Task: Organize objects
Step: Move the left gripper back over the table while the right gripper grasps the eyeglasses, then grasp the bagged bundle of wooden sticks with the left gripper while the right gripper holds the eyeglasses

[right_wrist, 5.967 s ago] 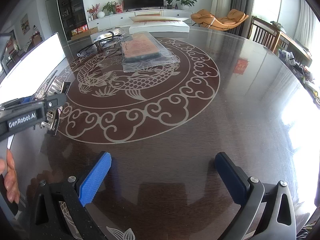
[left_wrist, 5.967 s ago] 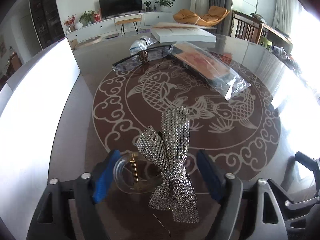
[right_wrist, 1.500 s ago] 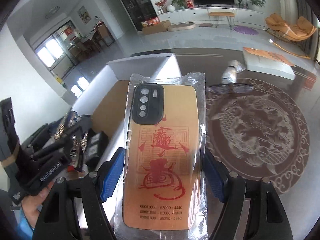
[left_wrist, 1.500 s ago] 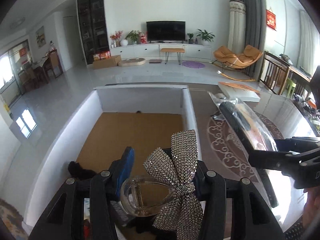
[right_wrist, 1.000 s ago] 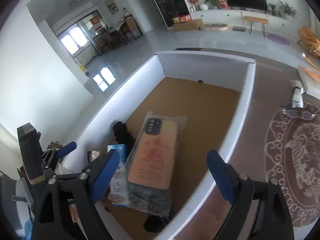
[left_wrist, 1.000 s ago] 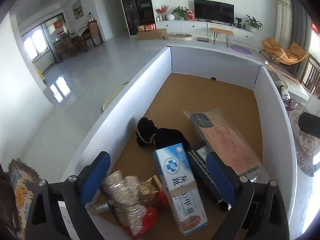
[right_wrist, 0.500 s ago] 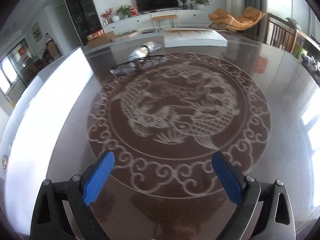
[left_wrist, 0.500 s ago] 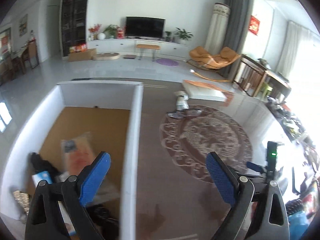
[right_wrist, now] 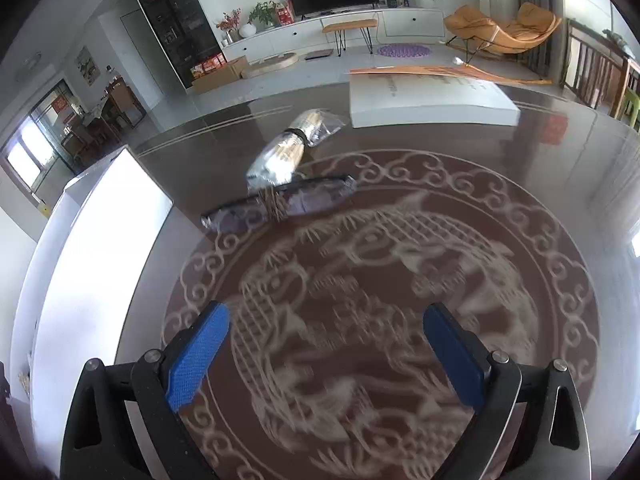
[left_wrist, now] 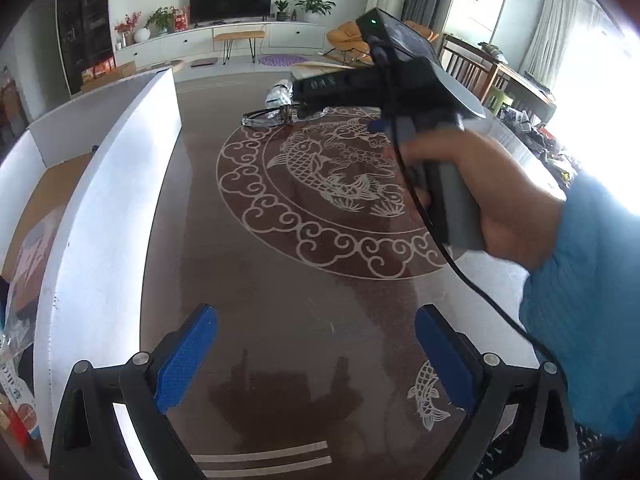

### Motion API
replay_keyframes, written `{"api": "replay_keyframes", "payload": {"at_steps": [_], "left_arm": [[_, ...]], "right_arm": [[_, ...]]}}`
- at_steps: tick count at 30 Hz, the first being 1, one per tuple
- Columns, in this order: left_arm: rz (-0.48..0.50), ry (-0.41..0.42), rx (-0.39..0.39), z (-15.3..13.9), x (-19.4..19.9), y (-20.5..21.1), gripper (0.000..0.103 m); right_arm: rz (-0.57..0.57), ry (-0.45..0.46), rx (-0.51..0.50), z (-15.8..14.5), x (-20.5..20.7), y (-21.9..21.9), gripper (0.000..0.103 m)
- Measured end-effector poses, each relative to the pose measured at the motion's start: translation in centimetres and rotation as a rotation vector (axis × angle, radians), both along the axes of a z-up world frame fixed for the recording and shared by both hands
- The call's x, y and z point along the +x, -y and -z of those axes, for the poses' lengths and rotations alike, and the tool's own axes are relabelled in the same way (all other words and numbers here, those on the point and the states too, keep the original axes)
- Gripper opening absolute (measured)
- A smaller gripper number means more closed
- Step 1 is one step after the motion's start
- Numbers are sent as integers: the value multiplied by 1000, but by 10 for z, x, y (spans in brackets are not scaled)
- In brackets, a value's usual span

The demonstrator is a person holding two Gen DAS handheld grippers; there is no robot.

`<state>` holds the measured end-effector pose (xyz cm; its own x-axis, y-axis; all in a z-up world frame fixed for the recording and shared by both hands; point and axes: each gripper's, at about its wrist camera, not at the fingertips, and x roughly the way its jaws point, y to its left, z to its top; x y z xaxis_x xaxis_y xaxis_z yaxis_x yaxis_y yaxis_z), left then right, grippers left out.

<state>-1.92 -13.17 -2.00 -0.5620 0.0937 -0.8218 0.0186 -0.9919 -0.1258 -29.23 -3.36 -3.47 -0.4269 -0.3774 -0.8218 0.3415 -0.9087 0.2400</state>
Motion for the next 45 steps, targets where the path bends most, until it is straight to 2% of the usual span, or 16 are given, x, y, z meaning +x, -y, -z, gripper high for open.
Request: {"api": "replay_keyframes", "payload": {"at_steps": [5,8,10,12,14,15,16,17,22,27,30,35,37,39,41,45], "left_arm": [[-50,42,12,16,-5,18,101],[-72,71,23,22,-9,28,101],[-77,55,20,21,-8,31,101],[-70,40,26,20,-8,32,101],[-65,40,19,20,-9,32,101],[-61,42,13,19,-10,31,101],[-56,41,5,18,-11,30,101],[-54,37,-1,17,-13,29,101],[-51,11,-4,11,-26,27,101],[-64,27,13,4,-64,28,101],[-82,8,44,-15,-105,30,100],[-157,-66,39,-30,-216,48,101],[-155,-63,36,-21,-263,54,101],[-148,-15,17,-2,-309,59,101],[-142,69,-42,21,-346,60,100],[-82,118,-180,53,-380,43,100]], "right_arm": [[163,56,-38,7,-52,41,98],[103,78,167,26,-64,81,99],[105,47,220,28,-57,86,97],[114,7,233,26,-45,81,87],[112,-43,254,23,-31,73,60],[113,-59,248,22,-25,68,53],[118,-72,248,22,-19,61,33],[125,-79,249,21,-14,54,18],[118,-117,232,22,17,7,16],[118,-137,220,19,61,-65,16],[140,-129,200,18,83,-103,16],[166,-123,162,17,110,-144,16],[171,-121,143,18,118,-155,16],[169,-108,116,18,121,-160,16],[174,-74,56,18,122,-170,16],[203,20,-118,21,122,-200,15]]}}
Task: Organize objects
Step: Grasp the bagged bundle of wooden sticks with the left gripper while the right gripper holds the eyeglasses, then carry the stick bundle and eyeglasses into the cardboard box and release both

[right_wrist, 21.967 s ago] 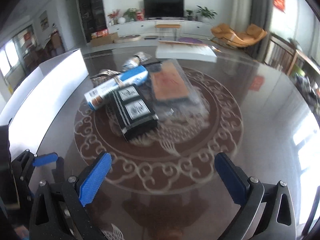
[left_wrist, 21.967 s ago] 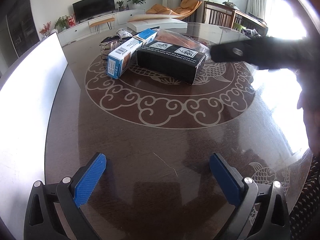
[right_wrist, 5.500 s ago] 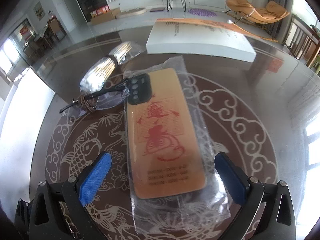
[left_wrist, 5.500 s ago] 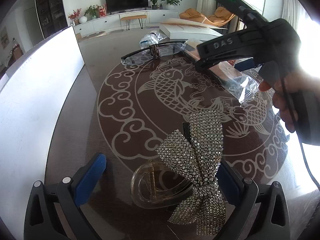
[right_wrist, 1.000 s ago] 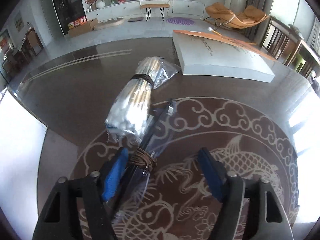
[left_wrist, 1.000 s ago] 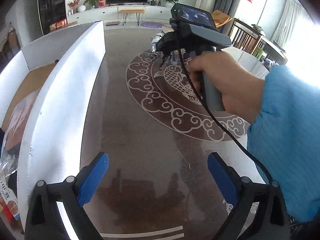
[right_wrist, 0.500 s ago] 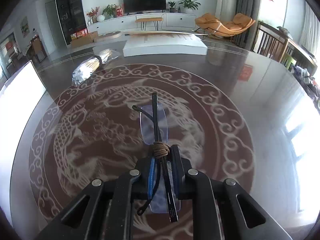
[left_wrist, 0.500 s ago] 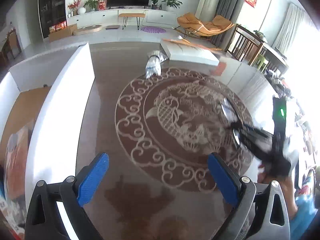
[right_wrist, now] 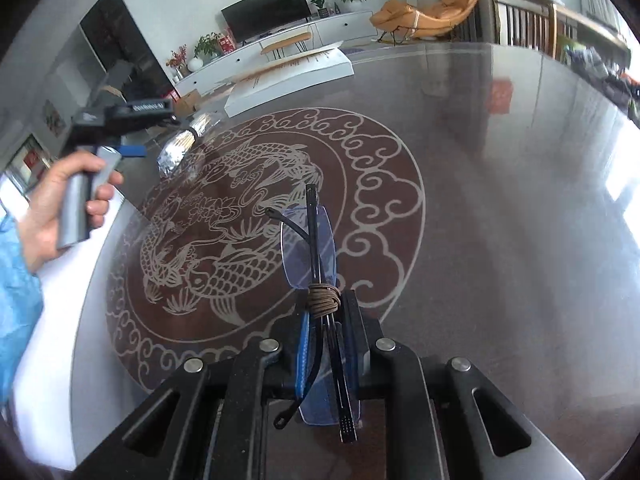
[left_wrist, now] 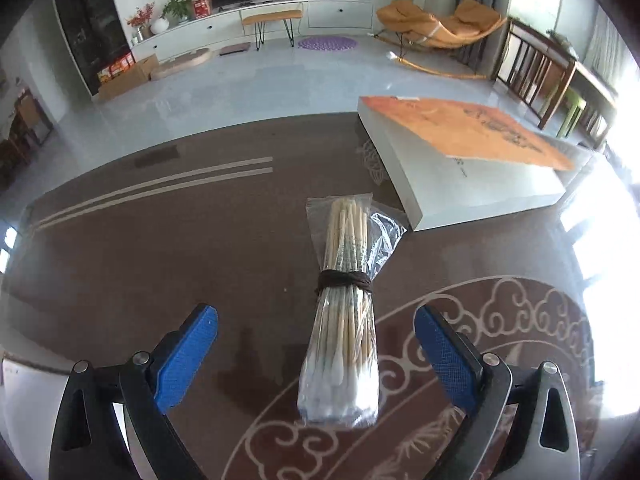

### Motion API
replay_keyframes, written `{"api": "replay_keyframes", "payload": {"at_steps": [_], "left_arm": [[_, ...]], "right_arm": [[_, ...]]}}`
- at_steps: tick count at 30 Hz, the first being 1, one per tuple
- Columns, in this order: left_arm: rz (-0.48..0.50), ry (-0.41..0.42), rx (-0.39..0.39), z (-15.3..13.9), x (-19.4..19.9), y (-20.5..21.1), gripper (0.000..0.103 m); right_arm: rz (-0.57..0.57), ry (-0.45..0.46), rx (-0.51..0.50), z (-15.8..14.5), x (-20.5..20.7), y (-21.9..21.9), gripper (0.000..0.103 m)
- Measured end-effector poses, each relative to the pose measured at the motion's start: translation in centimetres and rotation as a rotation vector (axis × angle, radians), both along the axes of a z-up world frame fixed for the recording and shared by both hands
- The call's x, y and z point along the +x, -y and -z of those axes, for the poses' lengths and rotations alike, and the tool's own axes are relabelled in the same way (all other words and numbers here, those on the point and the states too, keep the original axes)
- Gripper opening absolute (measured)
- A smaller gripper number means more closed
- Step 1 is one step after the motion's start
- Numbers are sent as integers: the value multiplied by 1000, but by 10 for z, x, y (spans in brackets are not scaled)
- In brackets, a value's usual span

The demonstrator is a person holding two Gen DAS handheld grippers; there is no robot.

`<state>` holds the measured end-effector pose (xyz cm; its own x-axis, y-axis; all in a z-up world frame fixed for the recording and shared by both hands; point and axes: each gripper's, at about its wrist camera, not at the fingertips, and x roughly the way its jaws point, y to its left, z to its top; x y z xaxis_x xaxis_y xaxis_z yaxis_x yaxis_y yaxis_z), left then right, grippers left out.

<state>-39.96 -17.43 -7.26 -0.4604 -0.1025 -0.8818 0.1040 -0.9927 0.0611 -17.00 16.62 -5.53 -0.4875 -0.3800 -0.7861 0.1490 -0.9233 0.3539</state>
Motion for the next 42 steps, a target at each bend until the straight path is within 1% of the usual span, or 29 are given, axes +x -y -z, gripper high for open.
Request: {"api": "replay_keyframes", "payload": {"at_steps": [2,3,4,5,6,7,10,12,15,16,17,19,21,24,26,28,31,33,34,36,38,40,42], "left_arm": [[36,20,-56,13,-7,-10,102],[43,-13,-56,13,-4,-11,96],[43,-37,-47,13,-1,-11,75],[45,-56,5,13,2,-8,60],[35,-66,49,13,4,-3,28],[13,-65,51,13,8,-1,29],[-3,-78,57,16,27,2,29],[-31,-88,92,17,47,5,29],[-88,-119,185,14,95,4,28],[-107,-136,215,13,117,0,28],[-120,-154,235,11,136,-4,28],[-110,-185,251,4,176,-15,28],[-81,-225,254,-9,214,-26,28],[-43,-281,288,-42,266,-30,28],[-21,-322,299,-70,296,-23,28],[-16,-366,302,-99,325,-5,28],[-49,-433,224,-135,368,34,28],[-106,-445,148,-148,393,67,29],[-140,-442,119,-150,404,85,29],[-224,-414,77,-146,427,124,28],[-303,-368,55,-136,443,159,28],[-372,-320,65,-122,458,187,29],[-417,-260,76,-105,468,203,29]], "right_arm": [[0,30,-83,1,-2,-6,15],[2,38,-116,0,-1,-9,15],[3,45,-150,0,-2,-12,15],[4,52,-182,-2,0,-14,15],[5,57,-205,-2,2,-17,15],[7,60,-218,-3,3,-15,15],[8,59,-222,-6,11,-12,15],[4,56,-223,-8,19,-8,15],[4,49,-217,-9,28,-5,15],[3,50,-217,-8,31,-5,15],[3,53,-219,-8,34,-5,15],[0,55,-224,-8,39,-4,15],[-5,46,-224,-13,46,-3,15],[-18,31,-226,-24,55,1,15],[-35,17,-228,-34,59,7,15],[-59,3,-242,-46,62,19,15],[-124,-17,-277,-71,66,52,15],[-195,-33,-301,-91,67,87,15],[-235,-41,-312,-101,68,105,15],[-323,-48,-342,-122,72,150,15],[-417,-41,-374,-141,80,200,15],[-513,-34,-384,-156,91,249,15],[-604,-24,-363,-162,100,299,15]]}}
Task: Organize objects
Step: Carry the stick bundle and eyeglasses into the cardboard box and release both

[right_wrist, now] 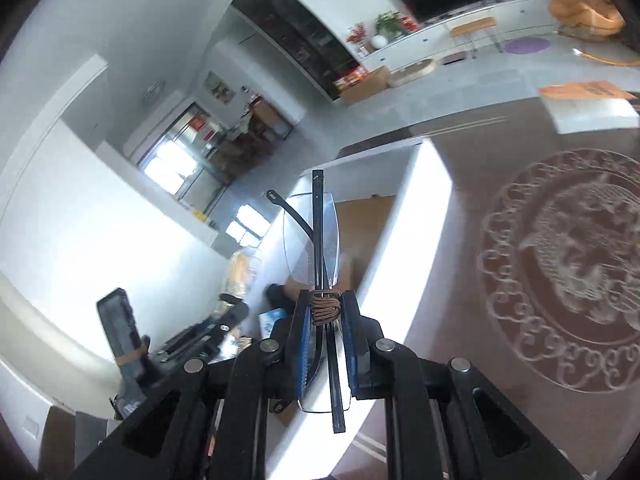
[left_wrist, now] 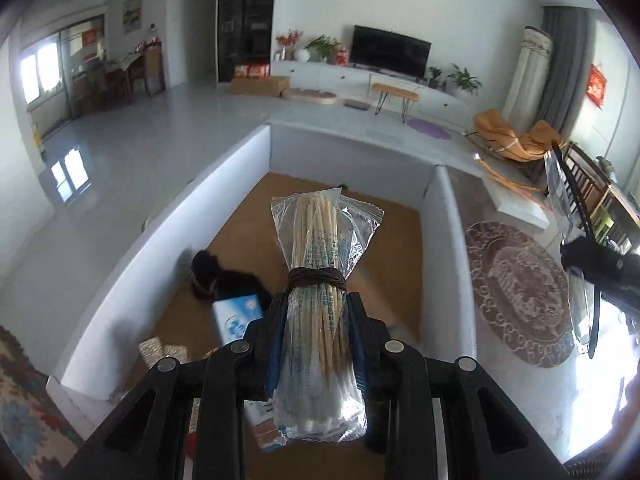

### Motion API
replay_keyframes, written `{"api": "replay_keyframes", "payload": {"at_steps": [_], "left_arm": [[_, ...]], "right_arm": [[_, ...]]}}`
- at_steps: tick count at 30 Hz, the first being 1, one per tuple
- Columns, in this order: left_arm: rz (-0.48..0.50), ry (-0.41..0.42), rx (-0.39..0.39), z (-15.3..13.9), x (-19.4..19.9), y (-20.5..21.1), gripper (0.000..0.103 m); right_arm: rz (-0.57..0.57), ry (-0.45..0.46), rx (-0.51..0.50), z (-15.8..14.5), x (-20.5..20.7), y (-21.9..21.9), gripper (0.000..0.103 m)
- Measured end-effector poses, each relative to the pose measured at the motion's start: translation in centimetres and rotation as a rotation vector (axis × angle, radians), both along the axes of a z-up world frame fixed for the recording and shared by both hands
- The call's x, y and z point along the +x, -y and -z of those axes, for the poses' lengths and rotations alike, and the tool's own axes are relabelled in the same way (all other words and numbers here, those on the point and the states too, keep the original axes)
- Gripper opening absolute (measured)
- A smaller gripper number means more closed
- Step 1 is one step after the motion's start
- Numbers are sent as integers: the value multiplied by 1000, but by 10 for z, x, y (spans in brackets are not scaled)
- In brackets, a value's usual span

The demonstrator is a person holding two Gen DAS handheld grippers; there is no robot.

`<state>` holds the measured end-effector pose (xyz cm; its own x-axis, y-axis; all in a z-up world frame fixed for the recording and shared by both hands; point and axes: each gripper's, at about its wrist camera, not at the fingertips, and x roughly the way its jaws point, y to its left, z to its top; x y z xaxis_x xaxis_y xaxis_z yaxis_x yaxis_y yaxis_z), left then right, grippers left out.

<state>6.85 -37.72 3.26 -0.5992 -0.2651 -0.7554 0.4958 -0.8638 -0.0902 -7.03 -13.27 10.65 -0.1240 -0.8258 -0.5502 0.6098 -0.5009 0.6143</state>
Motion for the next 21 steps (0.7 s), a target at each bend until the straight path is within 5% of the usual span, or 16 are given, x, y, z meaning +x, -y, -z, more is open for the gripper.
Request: {"api": "replay_keyframes", "payload": {"at_steps": [3,5,7,14,17,21], "left_arm": [[-53,57,18,18,12,10,32],[-69,70,8,22,17,12,54],[-95,57,-34,19,26,10,96],[-217,-33,-183,-29,40,-14,103],[-238,-59,-82,-36,41,-14,103],[-288,-14,-24,-36,44,-16,103]], "right_arm": [[-110,-3,110,15,16,63,16],[-176,45,200,36,25,92,24],[-206,85,250,54,30,106,37],[-150,-7,304,44,29,88,54],[-98,-106,332,15,22,75,69],[-87,-258,426,-9,27,76,73]]}}
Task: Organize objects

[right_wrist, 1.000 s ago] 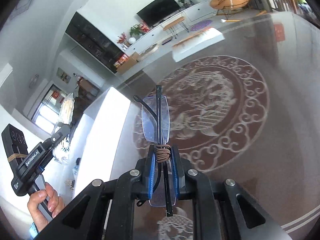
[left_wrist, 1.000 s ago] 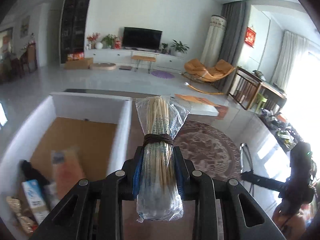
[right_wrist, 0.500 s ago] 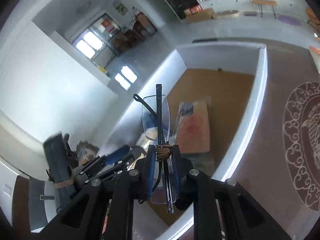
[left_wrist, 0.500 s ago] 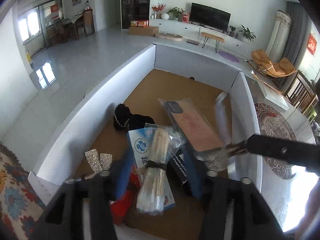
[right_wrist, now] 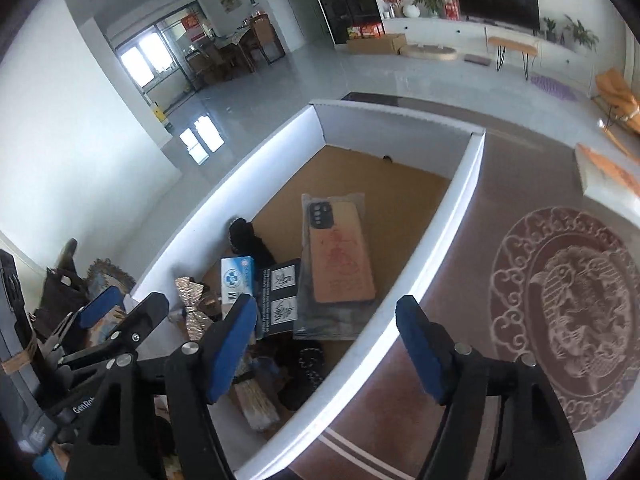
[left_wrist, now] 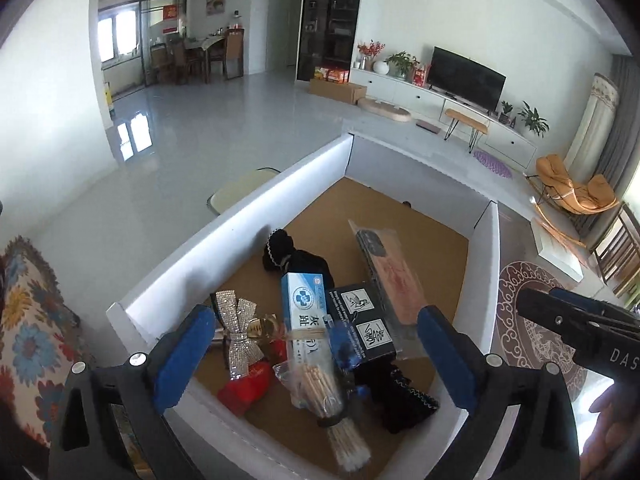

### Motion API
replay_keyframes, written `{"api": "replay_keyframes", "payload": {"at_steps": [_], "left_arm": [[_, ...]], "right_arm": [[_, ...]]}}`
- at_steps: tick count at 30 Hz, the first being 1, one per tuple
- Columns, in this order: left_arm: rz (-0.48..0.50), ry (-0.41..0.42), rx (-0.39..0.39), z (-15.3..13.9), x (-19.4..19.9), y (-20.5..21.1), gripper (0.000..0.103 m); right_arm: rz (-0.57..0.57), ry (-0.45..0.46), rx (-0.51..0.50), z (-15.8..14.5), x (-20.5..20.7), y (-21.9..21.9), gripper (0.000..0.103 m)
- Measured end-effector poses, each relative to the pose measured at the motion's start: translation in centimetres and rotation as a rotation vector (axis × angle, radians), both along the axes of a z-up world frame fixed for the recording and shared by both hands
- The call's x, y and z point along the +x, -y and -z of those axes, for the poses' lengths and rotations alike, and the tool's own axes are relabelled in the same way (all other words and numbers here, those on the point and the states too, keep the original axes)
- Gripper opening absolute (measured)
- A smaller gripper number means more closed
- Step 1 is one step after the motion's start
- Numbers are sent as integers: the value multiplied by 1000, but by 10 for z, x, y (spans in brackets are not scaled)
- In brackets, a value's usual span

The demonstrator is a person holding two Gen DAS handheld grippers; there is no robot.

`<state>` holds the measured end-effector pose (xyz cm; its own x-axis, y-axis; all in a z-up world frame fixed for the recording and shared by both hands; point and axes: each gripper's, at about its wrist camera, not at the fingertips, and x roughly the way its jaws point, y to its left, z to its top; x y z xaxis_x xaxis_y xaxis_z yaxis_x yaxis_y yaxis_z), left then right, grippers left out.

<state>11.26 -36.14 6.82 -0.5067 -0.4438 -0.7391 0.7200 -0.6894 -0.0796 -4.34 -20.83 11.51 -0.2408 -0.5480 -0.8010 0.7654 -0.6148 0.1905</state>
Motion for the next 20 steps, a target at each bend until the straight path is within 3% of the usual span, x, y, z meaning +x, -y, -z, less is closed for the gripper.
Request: {"api": "replay_keyframes", "payload": {"at_steps": [5,20], "left_arm": [[-45,84,-62,2,2,-7,103],[-65,114,-125,6,5,-10,103]], "right_arm": [[-27,-84,76,0,11,5,79],[-44,-66,103,18,16,11,80]]}}
